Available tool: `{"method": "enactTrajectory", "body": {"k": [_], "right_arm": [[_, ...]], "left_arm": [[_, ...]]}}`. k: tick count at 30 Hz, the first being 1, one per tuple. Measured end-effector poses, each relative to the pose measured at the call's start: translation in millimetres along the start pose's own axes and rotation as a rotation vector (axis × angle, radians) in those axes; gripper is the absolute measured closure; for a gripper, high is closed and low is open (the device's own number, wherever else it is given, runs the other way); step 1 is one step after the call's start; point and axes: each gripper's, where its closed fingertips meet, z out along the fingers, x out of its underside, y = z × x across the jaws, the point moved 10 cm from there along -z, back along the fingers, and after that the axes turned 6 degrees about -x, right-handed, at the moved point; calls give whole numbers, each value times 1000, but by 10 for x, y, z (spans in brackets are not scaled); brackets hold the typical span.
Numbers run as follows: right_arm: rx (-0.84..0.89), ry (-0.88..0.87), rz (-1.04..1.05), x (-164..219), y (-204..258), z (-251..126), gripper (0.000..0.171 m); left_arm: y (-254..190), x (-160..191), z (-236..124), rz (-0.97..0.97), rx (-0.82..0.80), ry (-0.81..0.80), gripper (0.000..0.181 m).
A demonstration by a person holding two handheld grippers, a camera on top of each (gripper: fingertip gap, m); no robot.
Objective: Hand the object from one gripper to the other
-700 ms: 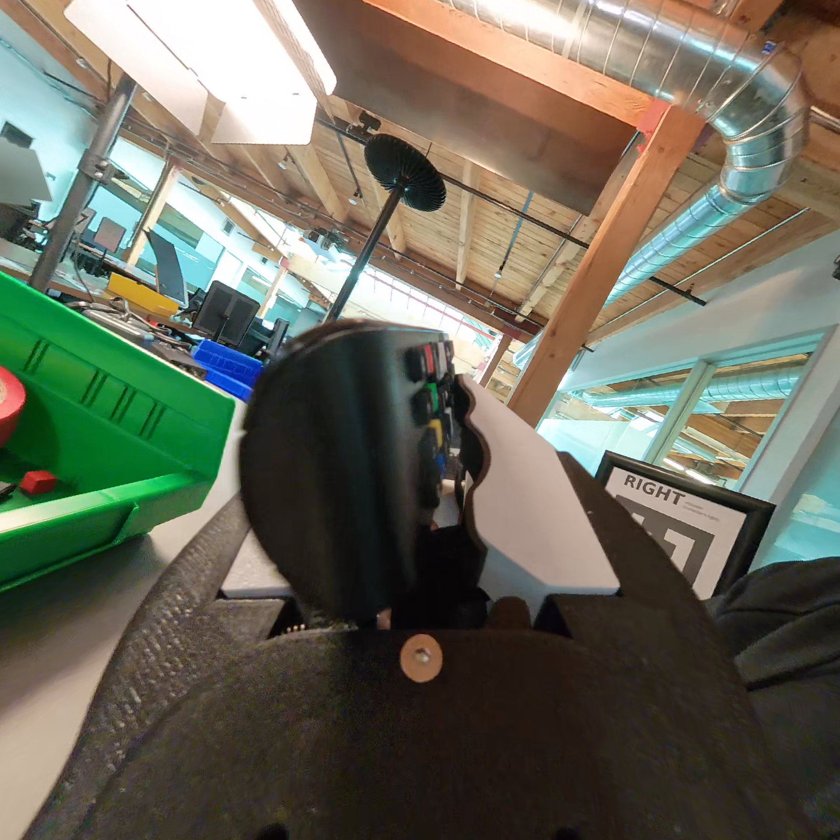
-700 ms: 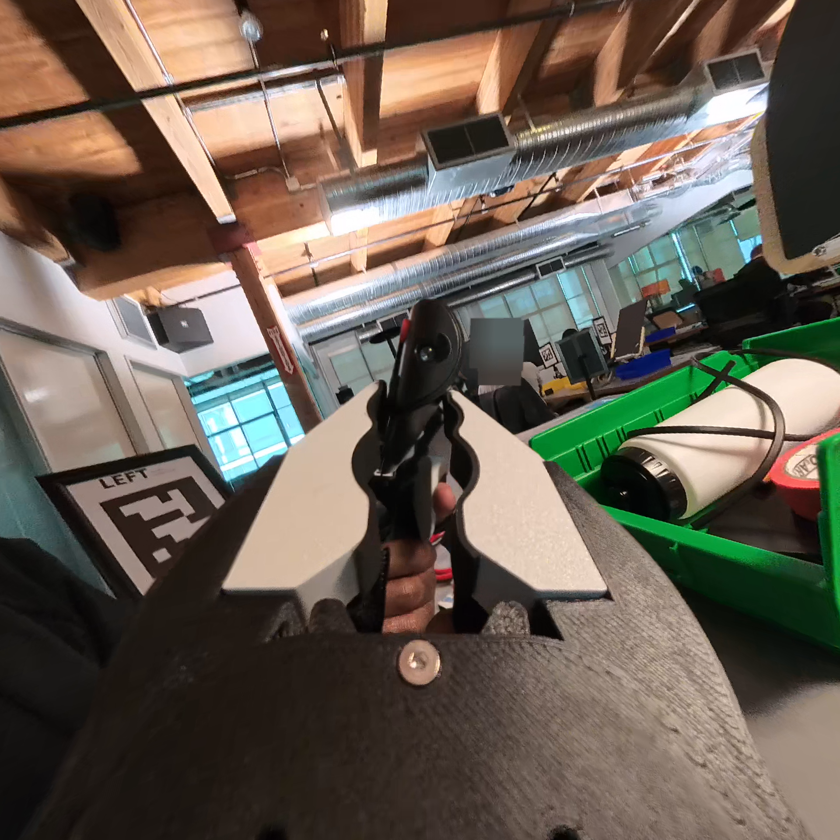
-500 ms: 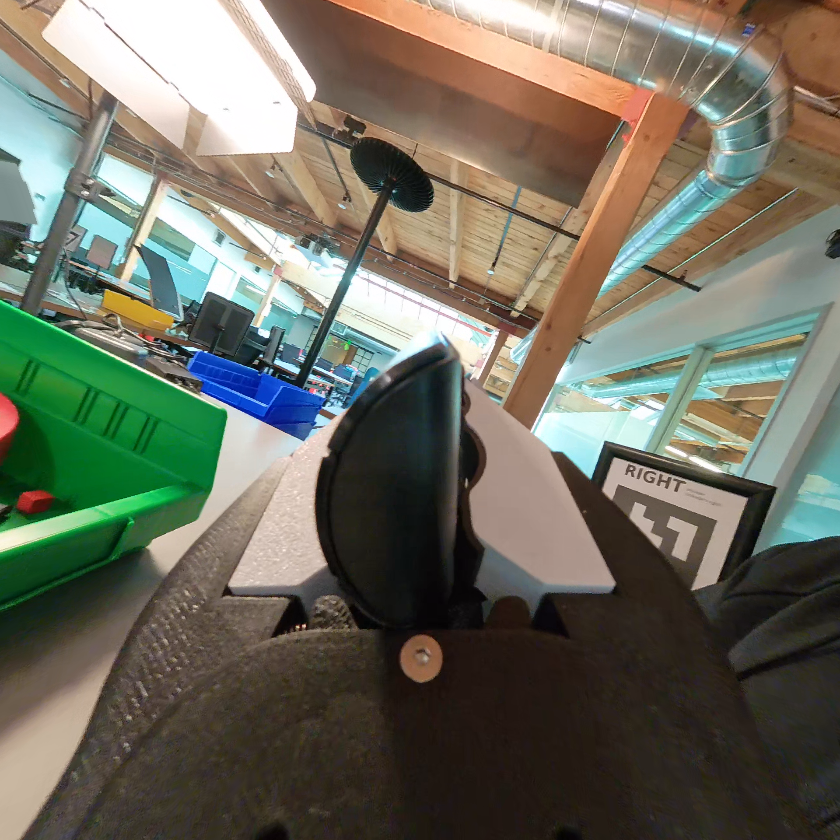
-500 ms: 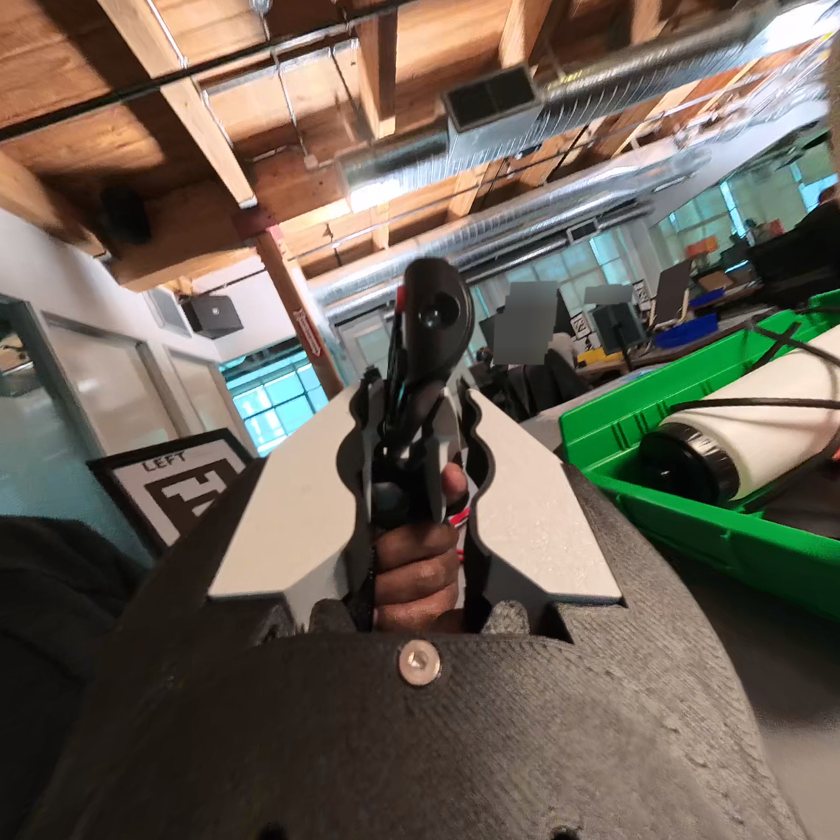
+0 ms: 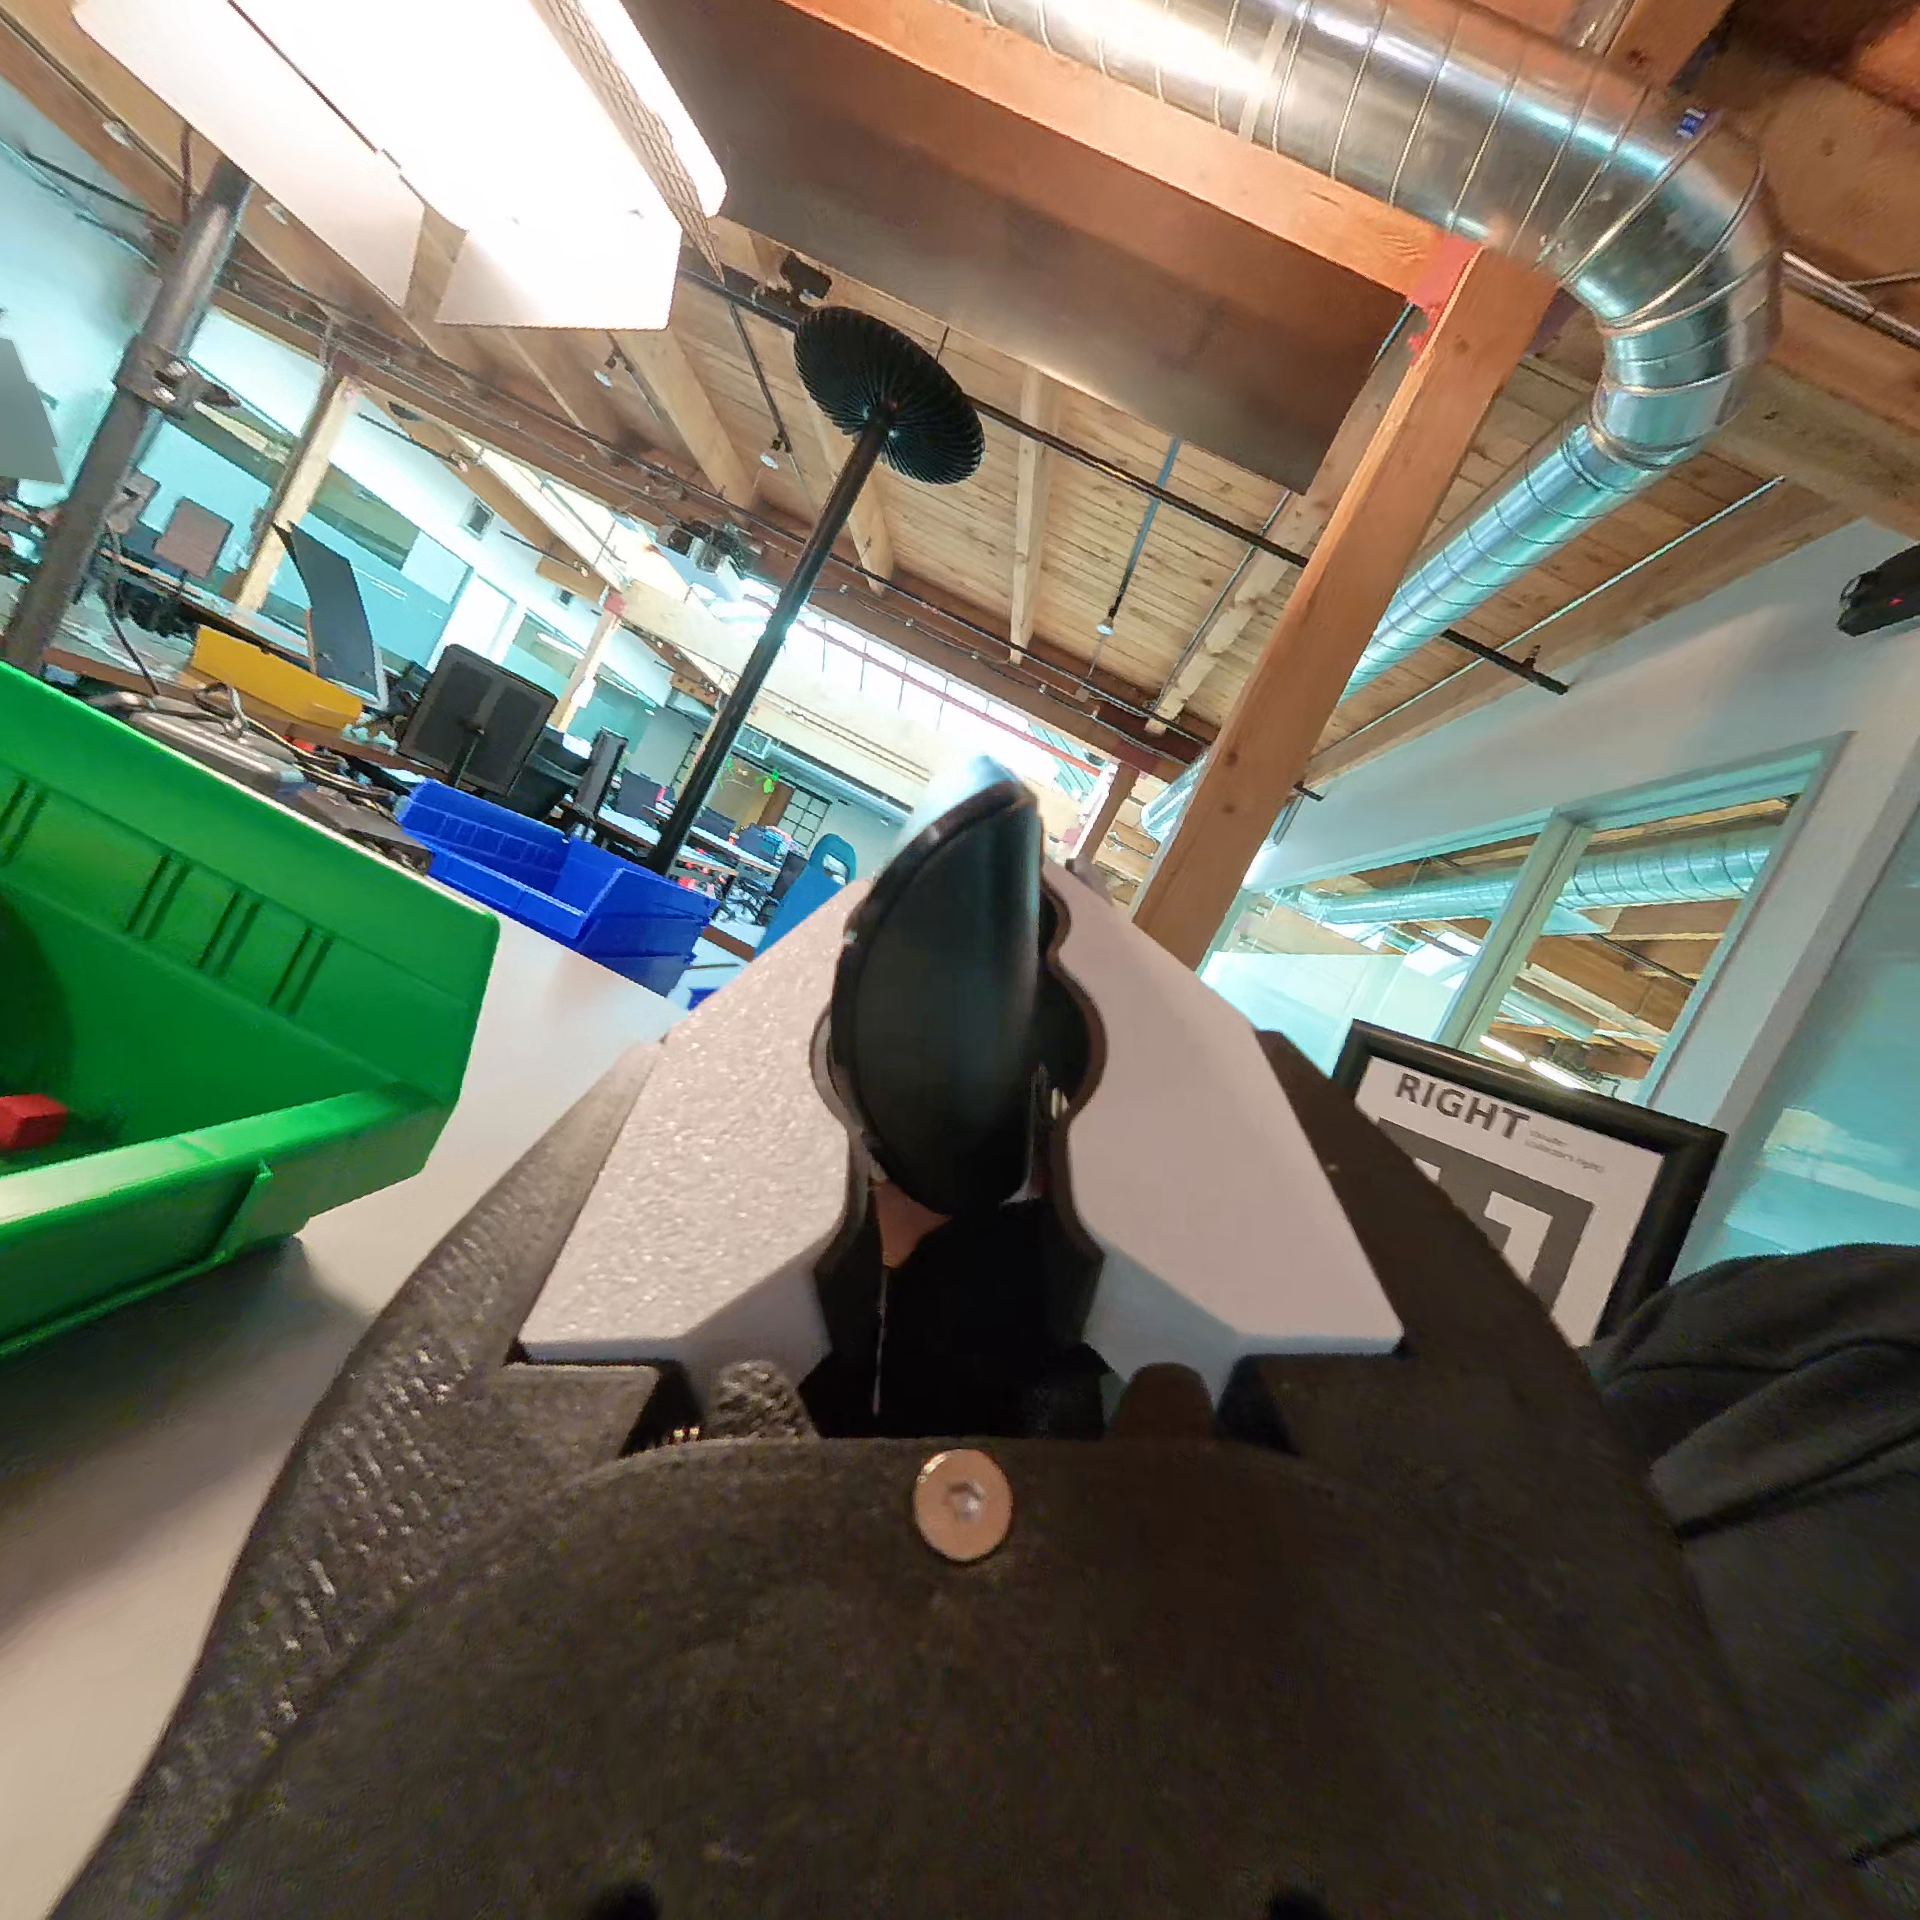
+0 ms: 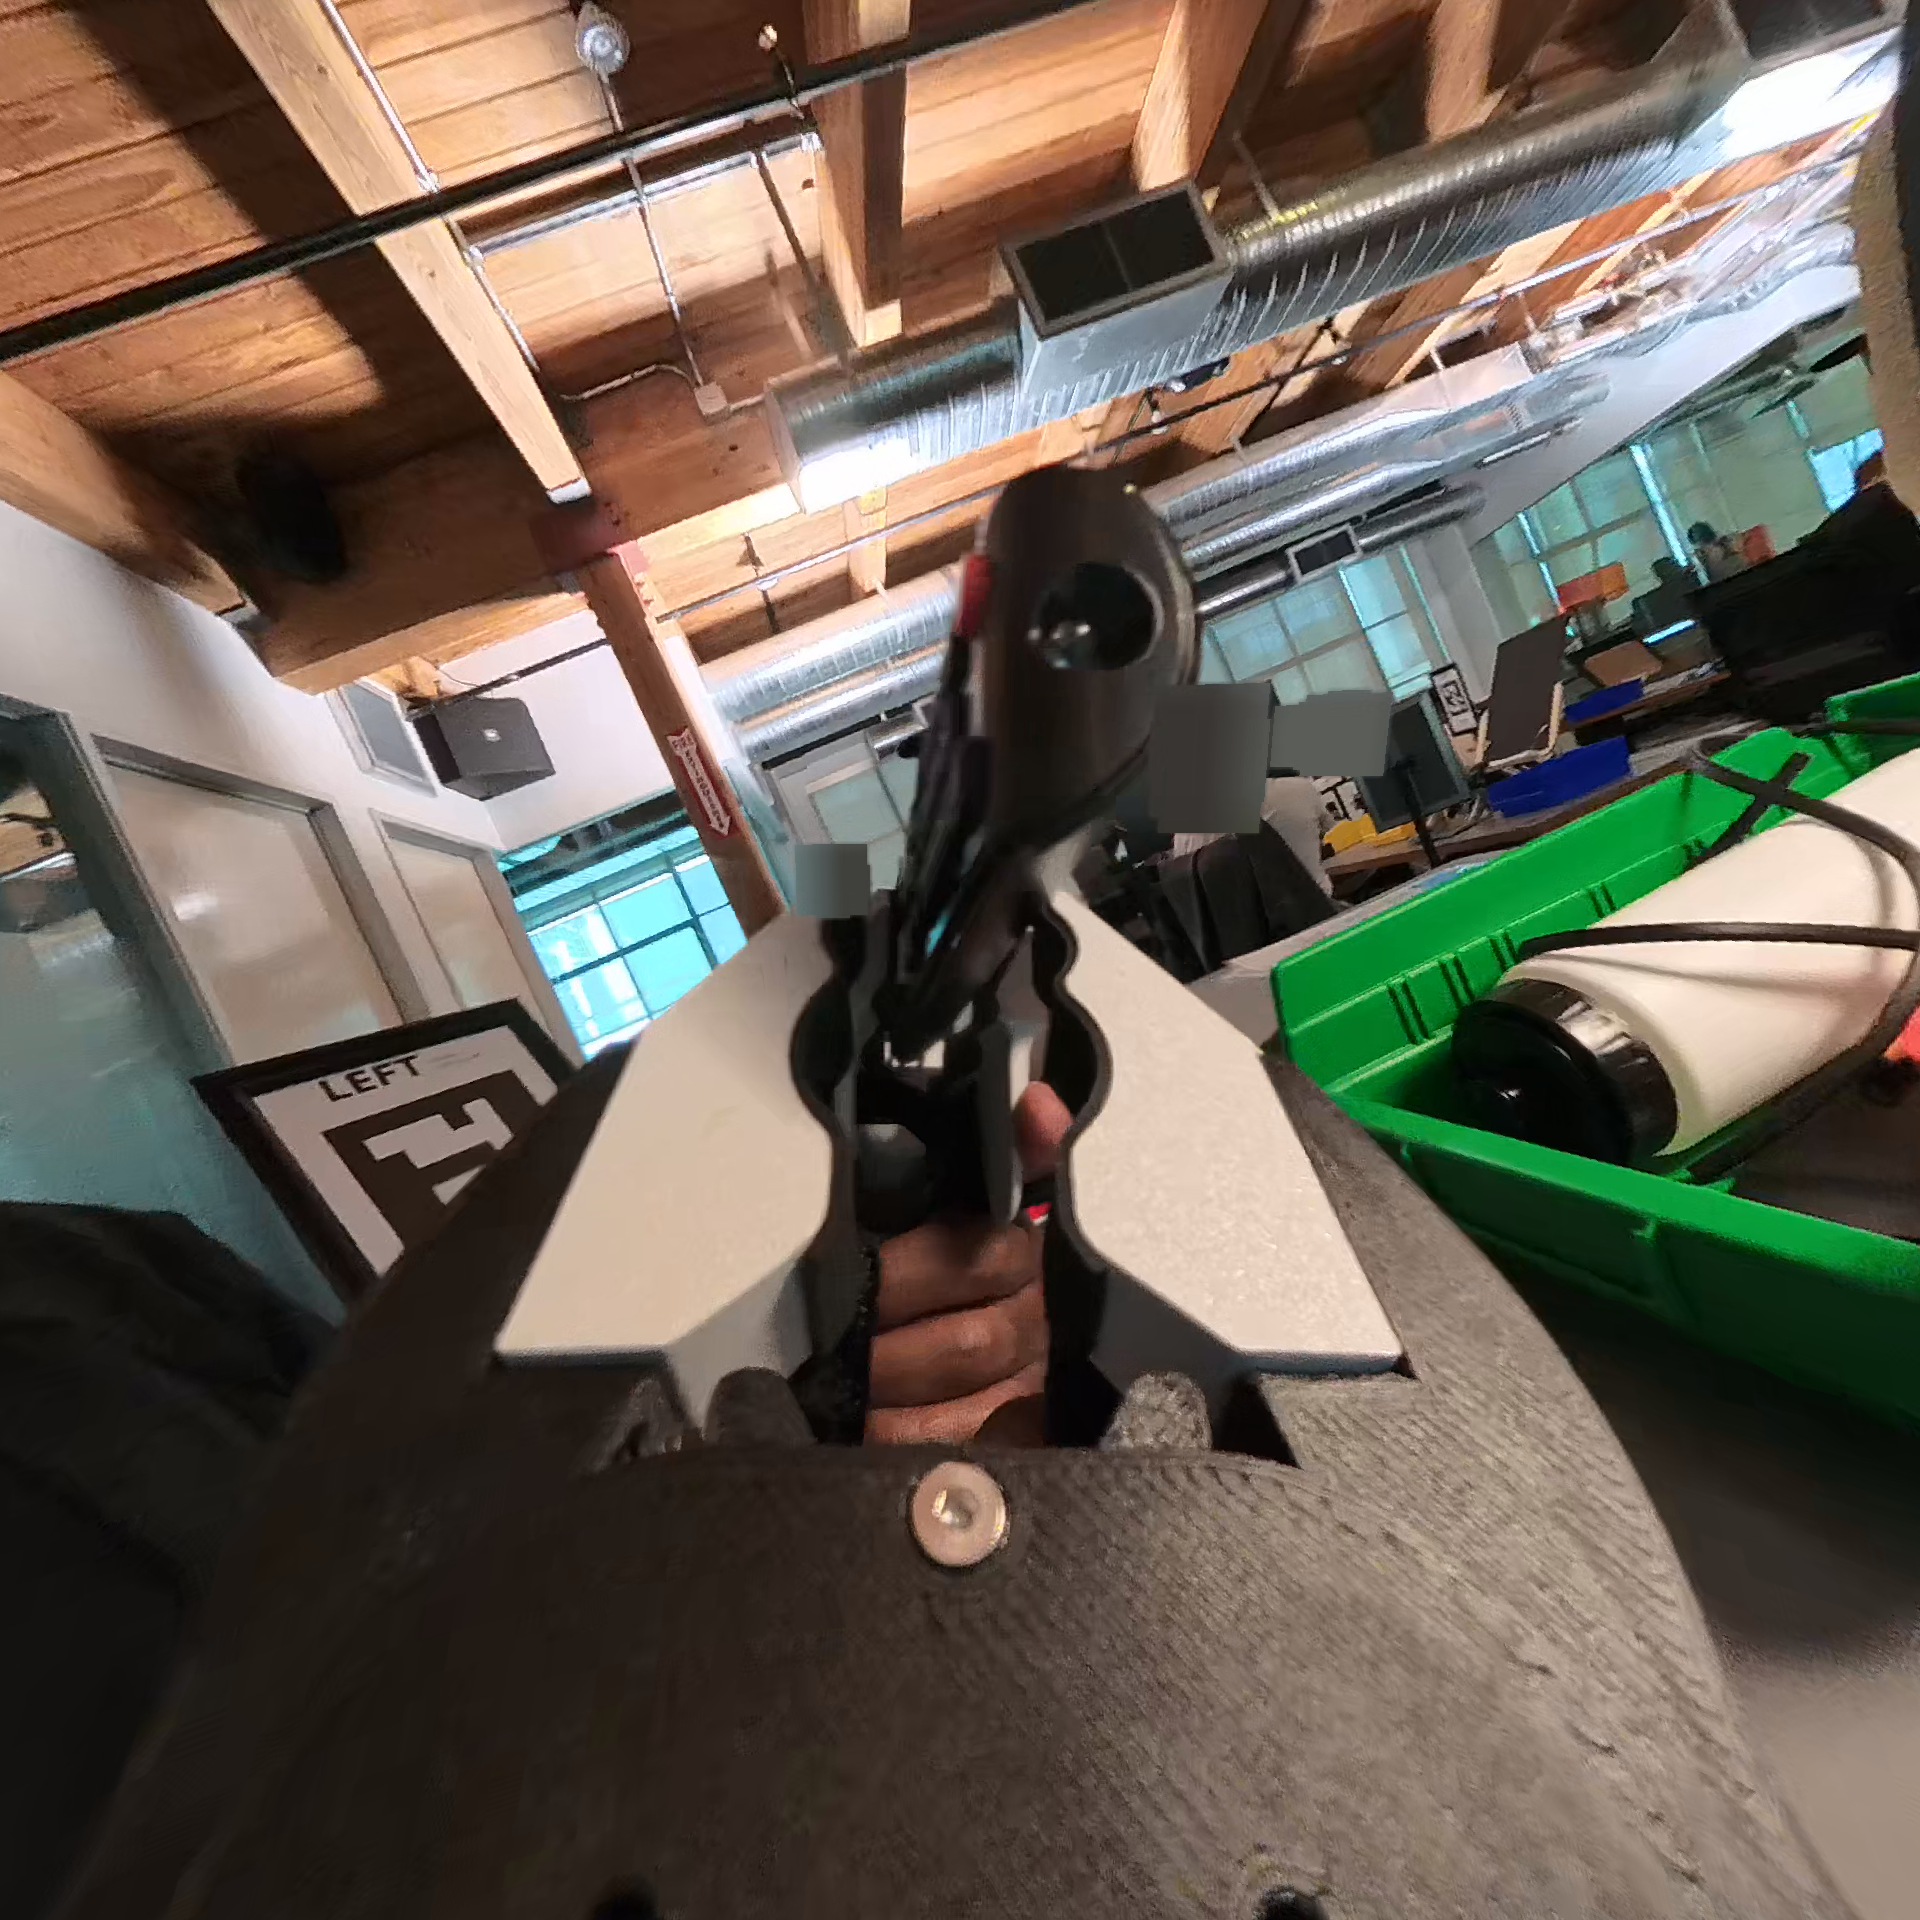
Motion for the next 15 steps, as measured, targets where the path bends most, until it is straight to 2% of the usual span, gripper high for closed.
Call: {"method": "enactTrajectory", "body": {"k": [1, 4, 8, 12, 15], "right_arm": [[14, 4, -15, 3, -5, -5, 147], [44, -13, -56, -36, -5, -40, 148], [25, -62, 11, -50, -38, -65, 147], [7, -23, 11, -7, -13, -13, 131], [12, 47, -26, 44, 7, 27, 143]], "left_arm": [[-6, 12, 11, -7, 11, 12, 157], [11, 4, 13, -2, -30, 2, 146], [33, -24, -20, -49, 9, -27, 156], [33, -39, -35, -27, -3, -44, 156], [5, 15, 14, -51, 40, 13, 156]]}}
